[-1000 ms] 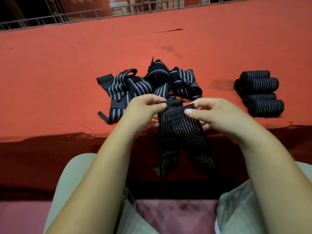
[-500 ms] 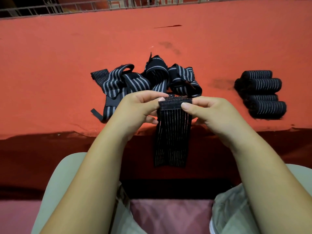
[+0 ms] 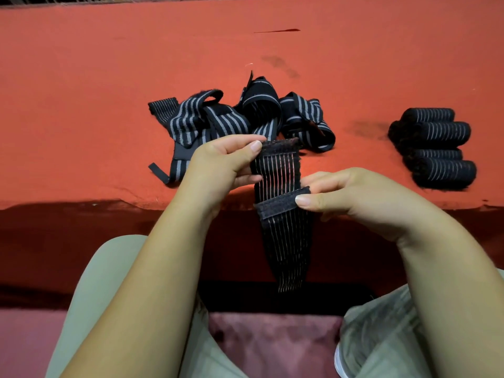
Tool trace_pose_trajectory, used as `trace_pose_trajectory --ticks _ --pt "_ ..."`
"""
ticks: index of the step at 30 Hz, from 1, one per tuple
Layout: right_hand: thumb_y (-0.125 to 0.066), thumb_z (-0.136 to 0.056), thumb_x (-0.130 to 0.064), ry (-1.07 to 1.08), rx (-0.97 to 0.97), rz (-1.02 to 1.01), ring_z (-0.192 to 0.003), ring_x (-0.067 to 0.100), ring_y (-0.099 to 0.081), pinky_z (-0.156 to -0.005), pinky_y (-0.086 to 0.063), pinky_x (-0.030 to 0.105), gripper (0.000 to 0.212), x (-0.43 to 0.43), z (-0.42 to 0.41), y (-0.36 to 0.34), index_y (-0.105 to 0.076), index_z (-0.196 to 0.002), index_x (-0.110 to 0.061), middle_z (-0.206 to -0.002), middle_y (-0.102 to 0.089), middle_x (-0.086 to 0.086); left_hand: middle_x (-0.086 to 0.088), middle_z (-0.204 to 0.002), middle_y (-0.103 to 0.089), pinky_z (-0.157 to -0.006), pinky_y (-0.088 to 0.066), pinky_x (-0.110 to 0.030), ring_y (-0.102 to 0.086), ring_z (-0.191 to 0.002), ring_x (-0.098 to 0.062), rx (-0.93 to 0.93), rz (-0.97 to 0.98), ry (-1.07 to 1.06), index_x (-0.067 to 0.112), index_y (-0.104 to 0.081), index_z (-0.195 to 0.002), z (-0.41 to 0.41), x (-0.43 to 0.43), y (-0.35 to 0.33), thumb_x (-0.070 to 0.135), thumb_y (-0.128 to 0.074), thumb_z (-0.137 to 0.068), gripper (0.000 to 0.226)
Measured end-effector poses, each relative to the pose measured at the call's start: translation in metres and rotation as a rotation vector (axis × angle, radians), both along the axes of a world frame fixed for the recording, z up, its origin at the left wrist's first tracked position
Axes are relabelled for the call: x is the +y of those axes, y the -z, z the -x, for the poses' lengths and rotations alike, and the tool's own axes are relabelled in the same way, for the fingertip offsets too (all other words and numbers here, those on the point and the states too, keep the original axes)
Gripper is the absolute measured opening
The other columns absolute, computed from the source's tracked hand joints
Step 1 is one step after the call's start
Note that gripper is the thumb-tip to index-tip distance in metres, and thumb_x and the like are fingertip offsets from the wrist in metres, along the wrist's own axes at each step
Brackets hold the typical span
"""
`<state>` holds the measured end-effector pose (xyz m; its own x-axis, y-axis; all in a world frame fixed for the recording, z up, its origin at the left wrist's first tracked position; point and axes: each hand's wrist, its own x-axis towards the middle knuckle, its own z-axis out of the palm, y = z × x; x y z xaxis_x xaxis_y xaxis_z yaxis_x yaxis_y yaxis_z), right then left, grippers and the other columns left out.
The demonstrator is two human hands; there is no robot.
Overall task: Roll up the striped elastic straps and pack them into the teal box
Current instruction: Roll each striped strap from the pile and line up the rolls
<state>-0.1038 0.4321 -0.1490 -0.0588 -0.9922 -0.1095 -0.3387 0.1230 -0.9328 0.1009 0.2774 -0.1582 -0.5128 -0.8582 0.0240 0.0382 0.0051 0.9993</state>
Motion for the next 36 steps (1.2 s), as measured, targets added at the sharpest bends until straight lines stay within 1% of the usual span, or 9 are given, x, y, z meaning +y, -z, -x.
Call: trace_pose_trajectory --ticks 4,7,9,14,18,21,28,31,36 --pt "-0.079 -0.092 -0.026 0.082 -0.072 0.094 -0.099 0.011 -0.065 -0.082 -0.048 0.027 0.010 -0.005 -0.007 0.001 -0.086 -0.086 -0.021 -0.123 -0.076 -0.005 0.007 -0.071 -0.065 -0.085 -0.066 -0.039 -0.055 -0.067 -0.010 0.009 -0.027 -0.007 0.017 -0.082 -0.117 -0.001 -0.001 0.002 0.021 -0.072 -0.104 0.017" --pt "-0.076 -0.096 -0.020 0.215 -0.199 0.157 -0.087 0.002 -0.072 -0.069 -0.054 0.015 0.015 -0.013 -0.013 0.007 -0.084 -0.106 -0.015 -0.110 -0.082 -0.005 -0.013 -0.102 -0.082 -0.093 -0.065 -0.047 -0.066 -0.089 -0.027 0.014 -0.023 0.017 0.016 -0.082 -0.119 -0.003 -0.001 0.003 0.022 -0.072 -0.104 0.019" --pt "-0.075 -0.097 -0.025 0.259 -0.223 0.155 -0.080 0.002 -0.069 -0.066 -0.055 0.016 0.018 -0.017 -0.016 0.010 -0.083 -0.109 -0.014 -0.100 -0.081 -0.004 -0.022 -0.117 -0.079 -0.096 -0.065 -0.048 -0.067 -0.098 -0.032 0.017 -0.026 0.028 0.017 -0.082 -0.119 -0.003 -0.001 0.003 0.023 -0.072 -0.104 0.019" --pt "-0.074 -0.100 -0.024 0.368 -0.157 0.230 -0.075 -0.003 -0.070 -0.065 -0.053 0.013 0.014 -0.025 -0.022 0.012 -0.084 -0.107 -0.016 -0.091 -0.081 -0.006 -0.011 -0.114 -0.082 -0.102 -0.062 -0.051 -0.077 -0.105 -0.027 -0.005 -0.022 0.079 0.017 -0.081 -0.120 -0.005 0.003 0.002 0.022 -0.067 -0.107 0.019" --pt "-0.074 -0.101 -0.026 0.384 -0.177 0.232 -0.091 0.018 -0.078 -0.085 -0.066 0.038 0.015 -0.031 -0.025 0.015 -0.084 -0.108 -0.017 -0.103 -0.083 0.007 -0.007 -0.114 -0.083 -0.098 -0.063 -0.044 -0.079 -0.110 -0.026 -0.039 0.009 0.118 0.017 -0.079 -0.123 -0.006 0.006 -0.001 0.024 -0.065 -0.109 0.022" --pt "-0.075 -0.100 -0.032 0.398 -0.112 0.250 -0.104 0.024 -0.079 -0.096 -0.062 0.047 0.015 -0.033 -0.023 0.018 -0.085 -0.108 -0.024 -0.102 -0.084 0.000 -0.007 -0.114 -0.083 -0.096 -0.064 -0.042 -0.079 -0.109 -0.025 -0.050 0.039 0.136 0.016 -0.078 -0.126 -0.006 0.006 -0.001 0.023 -0.062 -0.111 0.023" --pt "-0.075 -0.099 -0.038 0.440 -0.031 0.283 -0.103 0.008 -0.077 -0.093 -0.054 0.025 0.016 -0.032 -0.020 0.017 -0.086 -0.104 -0.027 -0.098 -0.083 -0.013 -0.012 -0.120 -0.081 -0.103 -0.061 -0.054 -0.075 -0.117 -0.037 -0.044 0.118 0.149 0.011 -0.075 -0.129 -0.004 0.007 0.001 0.017 -0.055 -0.114 0.026" --pt "-0.074 -0.100 -0.038 0.451 0.000 0.288 -0.099 0.001 -0.076 -0.083 -0.051 0.013 0.016 -0.032 -0.021 0.017 -0.086 -0.101 -0.028 -0.095 -0.082 -0.016 -0.011 -0.118 -0.081 -0.100 -0.061 -0.050 -0.077 -0.114 -0.031 -0.052 0.146 0.148 0.012 -0.076 -0.128 -0.004 0.008 0.001 0.018 -0.053 -0.115 0.027" --pt "-0.074 -0.099 -0.040 0.479 -0.005 0.285 -0.096 -0.001 -0.076 -0.081 -0.053 0.016 0.015 -0.032 -0.023 0.017 -0.086 -0.099 -0.030 -0.093 -0.082 -0.017 -0.007 -0.117 -0.082 -0.088 -0.056 -0.044 -0.076 -0.103 -0.020 -0.082 0.177 0.133 0.014 -0.076 -0.128 -0.003 0.011 0.000 0.021 -0.048 -0.116 0.031"
